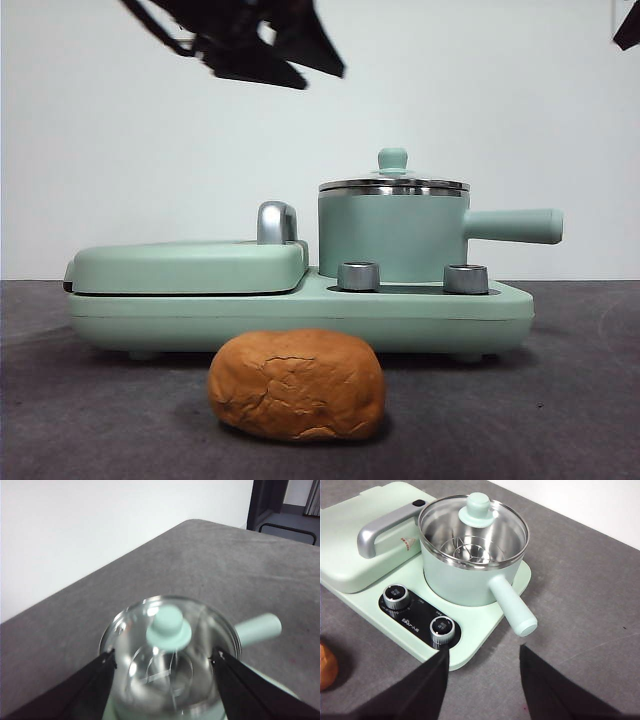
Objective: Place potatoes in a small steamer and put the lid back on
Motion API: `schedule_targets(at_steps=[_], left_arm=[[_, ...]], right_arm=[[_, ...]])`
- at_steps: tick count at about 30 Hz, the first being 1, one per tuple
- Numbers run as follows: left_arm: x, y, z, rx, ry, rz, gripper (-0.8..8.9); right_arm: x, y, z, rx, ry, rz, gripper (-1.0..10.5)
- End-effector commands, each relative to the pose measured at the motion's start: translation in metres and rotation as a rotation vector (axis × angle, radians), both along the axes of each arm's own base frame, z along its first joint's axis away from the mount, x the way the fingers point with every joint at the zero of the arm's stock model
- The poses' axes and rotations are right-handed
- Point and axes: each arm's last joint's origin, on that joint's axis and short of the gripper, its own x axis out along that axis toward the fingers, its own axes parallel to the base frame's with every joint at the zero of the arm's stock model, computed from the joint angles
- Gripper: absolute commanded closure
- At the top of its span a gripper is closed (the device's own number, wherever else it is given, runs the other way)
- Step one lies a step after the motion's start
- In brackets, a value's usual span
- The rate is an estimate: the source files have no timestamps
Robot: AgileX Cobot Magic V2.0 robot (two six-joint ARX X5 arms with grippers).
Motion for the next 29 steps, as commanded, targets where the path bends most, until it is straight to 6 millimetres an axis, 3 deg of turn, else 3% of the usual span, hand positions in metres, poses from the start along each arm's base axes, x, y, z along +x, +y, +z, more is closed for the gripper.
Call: schedule_targets(at_steps=[1, 14, 29], left_arm=[[0.014, -0.017, 0.004, -0.013, -0.012, -0.015, 5.06], [0.058, -0.070, -0.031, 0.021, 0.039, -0.061, 5.06], [0.072, -0.080, -0.050, 0.005, 0.037, -0.058, 5.08]], right_arm=[[0.000, 0.001, 0.007, 0.024, -0.017, -0.003, 7.2], [0.000, 0.001, 0.008, 0.029, -0.022, -0.007, 7.2], [0.000, 0.001, 0.008, 0.029, -0.022, -0.008, 7.2]])
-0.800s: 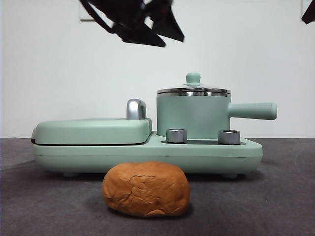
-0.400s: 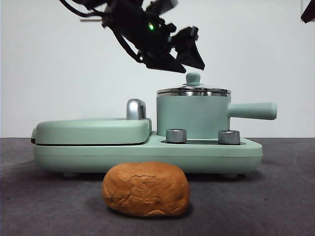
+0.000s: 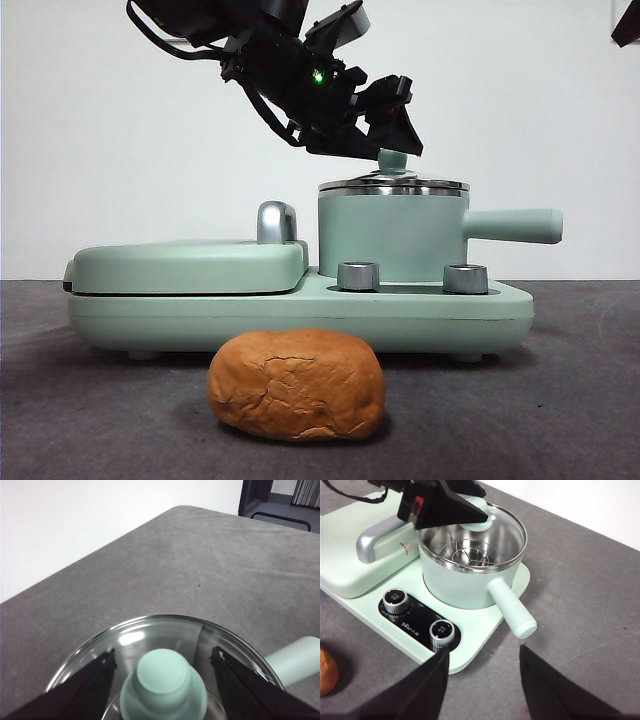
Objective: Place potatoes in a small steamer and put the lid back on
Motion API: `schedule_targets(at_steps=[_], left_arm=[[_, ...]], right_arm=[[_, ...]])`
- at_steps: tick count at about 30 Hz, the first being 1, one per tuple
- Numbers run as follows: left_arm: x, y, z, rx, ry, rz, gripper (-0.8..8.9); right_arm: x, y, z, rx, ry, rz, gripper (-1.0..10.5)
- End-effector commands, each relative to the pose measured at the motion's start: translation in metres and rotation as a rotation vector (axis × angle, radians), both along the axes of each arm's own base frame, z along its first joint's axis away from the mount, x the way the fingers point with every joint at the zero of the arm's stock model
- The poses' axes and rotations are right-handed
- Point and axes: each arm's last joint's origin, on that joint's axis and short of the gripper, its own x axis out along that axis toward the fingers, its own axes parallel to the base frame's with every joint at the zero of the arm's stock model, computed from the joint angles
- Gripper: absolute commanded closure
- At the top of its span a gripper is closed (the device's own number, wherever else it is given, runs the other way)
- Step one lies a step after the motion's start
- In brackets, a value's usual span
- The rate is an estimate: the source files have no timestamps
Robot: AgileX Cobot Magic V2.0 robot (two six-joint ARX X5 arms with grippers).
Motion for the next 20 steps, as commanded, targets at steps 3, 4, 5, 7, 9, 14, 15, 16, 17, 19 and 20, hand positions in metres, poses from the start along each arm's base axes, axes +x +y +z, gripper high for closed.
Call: schedule_targets(at_steps=[3, 4, 5, 7, 9, 14, 15, 16, 17, 19, 20], left_arm=[[0.0029, -0.0075, -0.0006, -0.019, 0.002, -0.005, 5.11], [0.0030, -0.0073, -0.0006, -0.019, 0.002, -0.005, 5.11], [0.0030, -0.0073, -0.0006, -0.019, 0.003, -0.005, 5.12], [0.0031, -0.0075, -0.0014, -0.017, 0.005, -0.005, 5.12], [0.0034, -0.0070, -0.0021, -0.013, 0.010, -0.003, 5.13], [0.0036, -0.0071, -0.0066, 0.003, 0.032, -0.002, 5.17], [0.0040, -0.0070, -0.0071, 0.003, 0.032, -0.002, 5.22], [0.0041, -0.0070, -0.0072, 0.003, 0.032, -0.001, 5.45], [0.0041, -0.0070, -0.0072, 0.004, 0.032, 0.001, 5.69], [0.0042, -0.0070, -0.0070, 0.003, 0.029, 0.001, 6.35], [0.0043, -0.0071, -0.0067, 0.001, 0.027, 0.002, 6.76]], right_arm=[[0.0001, 0.0006, 0.0070, 0.014, -0.021, 0.001, 7.2], [0.0001, 0.0006, 0.0070, 0.014, -0.021, 0.001, 7.2], [0.0001, 0.0006, 0.0070, 0.014, -0.021, 0.001, 7.2], [0.0001, 0.0006, 0.0070, 0.014, -0.021, 0.001, 7.2], [0.0001, 0.0006, 0.0070, 0.014, -0.021, 0.001, 7.2], [0.0001, 0.0006, 0.0070, 0.014, -0.021, 0.001, 7.2], [0.0001, 0.0006, 0.0070, 0.014, -0.021, 0.001, 7.2], [0.0001, 0.0006, 0.0070, 0.014, -0.021, 0.001, 7.2], [0.0001, 0.0006, 0.0070, 0.014, -0.021, 0.001, 7.2], [0.0001, 0.0006, 0.0070, 0.014, -0.021, 0.001, 7.2], [0.0001, 0.0006, 0.0070, 0.014, -0.020, 0.001, 7.2]])
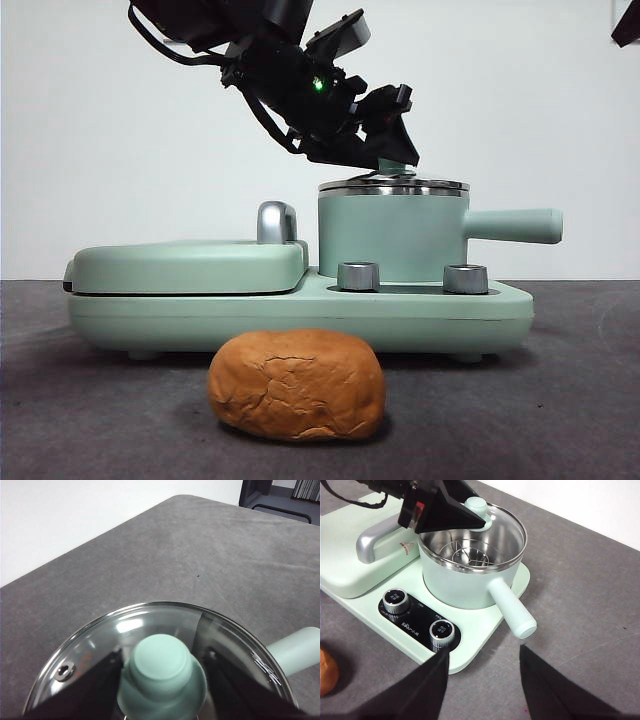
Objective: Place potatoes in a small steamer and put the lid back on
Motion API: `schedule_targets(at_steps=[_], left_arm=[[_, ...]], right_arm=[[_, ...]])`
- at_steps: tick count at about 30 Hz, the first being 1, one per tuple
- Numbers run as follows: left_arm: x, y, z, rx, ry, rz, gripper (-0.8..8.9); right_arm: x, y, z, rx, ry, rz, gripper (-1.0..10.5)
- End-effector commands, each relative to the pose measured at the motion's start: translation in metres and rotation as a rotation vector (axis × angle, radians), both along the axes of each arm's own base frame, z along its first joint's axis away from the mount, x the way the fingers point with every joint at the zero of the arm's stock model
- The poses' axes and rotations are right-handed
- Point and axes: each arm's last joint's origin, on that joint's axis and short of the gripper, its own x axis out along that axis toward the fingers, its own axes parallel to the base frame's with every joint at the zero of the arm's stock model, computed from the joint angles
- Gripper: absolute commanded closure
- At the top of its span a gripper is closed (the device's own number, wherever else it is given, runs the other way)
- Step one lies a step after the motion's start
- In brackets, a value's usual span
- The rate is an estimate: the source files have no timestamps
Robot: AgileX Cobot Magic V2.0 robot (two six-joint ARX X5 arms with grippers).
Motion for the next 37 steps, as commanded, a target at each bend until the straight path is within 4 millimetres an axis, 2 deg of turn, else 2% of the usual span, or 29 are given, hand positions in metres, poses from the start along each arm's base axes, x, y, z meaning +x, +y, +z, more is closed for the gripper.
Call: schedule_targets(at_steps=[1, 3, 11, 16, 22, 26, 32, 37], left_arm=[[0.004, -0.007, 0.000, -0.015, -0.009, -0.003, 7.29], [0.004, -0.007, 0.000, -0.014, -0.013, 0.006, 8.07], [0.004, -0.006, 0.005, -0.014, -0.034, 0.040, 8.07], [0.000, -0.003, 0.023, -0.048, -0.083, 0.040, 8.07], [-0.014, 0.008, 0.057, -0.091, -0.130, 0.042, 8.07], [-0.028, 0.022, 0.079, -0.067, -0.097, 0.049, 8.07], [-0.049, 0.053, 0.100, -0.009, 0.025, 0.091, 8.04], [-0.066, 0.081, 0.114, -0.022, 0.053, 0.135, 8.04]], right_arm=[[0.000, 0.001, 0.007, 0.014, -0.020, 0.001, 7.2], [0.000, 0.001, 0.007, 0.014, -0.020, 0.001, 7.2], [0.000, 0.001, 0.007, 0.014, -0.020, 0.001, 7.2], [0.000, 0.001, 0.007, 0.014, -0.020, 0.001, 7.2], [0.000, 0.001, 0.007, 0.014, -0.019, 0.001, 7.2], [0.000, 0.001, 0.006, 0.011, -0.011, 0.006, 7.2], [-0.002, 0.007, 0.005, 0.006, 0.002, 0.046, 7.2], [-0.007, 0.016, 0.002, -0.029, 0.012, 0.134, 7.2]])
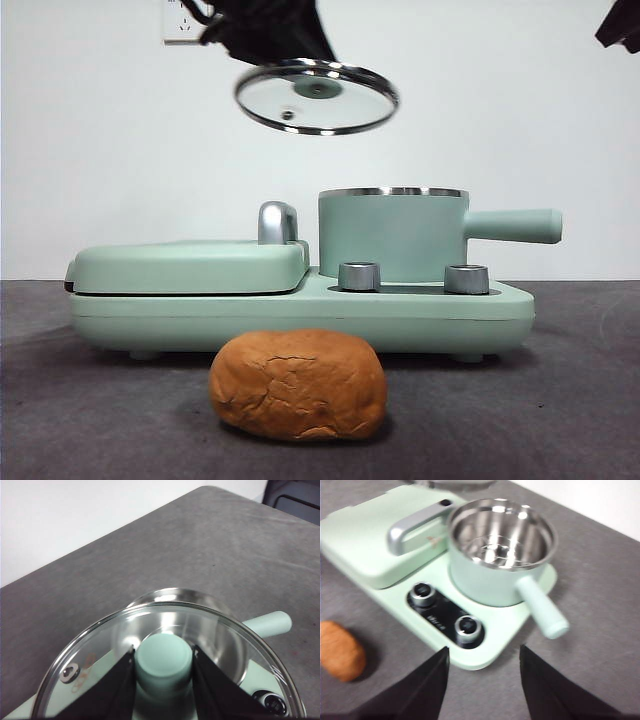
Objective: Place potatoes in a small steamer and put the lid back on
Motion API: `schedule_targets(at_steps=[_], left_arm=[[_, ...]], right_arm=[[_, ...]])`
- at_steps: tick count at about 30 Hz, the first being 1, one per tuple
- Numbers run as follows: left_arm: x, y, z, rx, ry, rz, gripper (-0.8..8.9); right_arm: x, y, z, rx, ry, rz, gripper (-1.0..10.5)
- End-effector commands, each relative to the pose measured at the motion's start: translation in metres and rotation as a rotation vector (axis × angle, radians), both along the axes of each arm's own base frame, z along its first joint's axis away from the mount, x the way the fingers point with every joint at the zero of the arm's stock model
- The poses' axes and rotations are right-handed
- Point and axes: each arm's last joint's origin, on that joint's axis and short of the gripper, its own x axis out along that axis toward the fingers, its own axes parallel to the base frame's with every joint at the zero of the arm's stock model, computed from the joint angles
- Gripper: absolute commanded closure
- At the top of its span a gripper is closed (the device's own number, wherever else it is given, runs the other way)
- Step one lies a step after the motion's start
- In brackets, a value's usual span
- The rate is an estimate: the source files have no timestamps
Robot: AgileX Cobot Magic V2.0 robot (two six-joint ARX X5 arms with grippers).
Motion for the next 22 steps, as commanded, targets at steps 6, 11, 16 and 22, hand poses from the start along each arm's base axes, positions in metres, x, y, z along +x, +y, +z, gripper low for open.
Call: schedule_targets(at_steps=[6, 11, 16, 22], left_arm=[[-0.039, 0.040, 0.026, -0.060, -0.051, 0.046, 8.04], [-0.070, 0.063, 0.019, -0.079, -0.045, 0.074, 8.04], [-0.097, 0.087, 0.005, -0.093, -0.014, 0.124, 8.04], [-0.122, 0.108, -0.012, -0.052, 0.060, 0.194, 8.04]], right_arm=[[-0.004, 0.020, -0.001, -0.069, 0.010, 0.183, 6.6], [-0.002, 0.038, -0.007, -0.097, 0.049, 0.296, 6.0], [0.001, 0.058, -0.018, -0.130, 0.112, 0.392, 6.0], [0.008, 0.082, -0.031, -0.165, 0.160, 0.478, 6.0]])
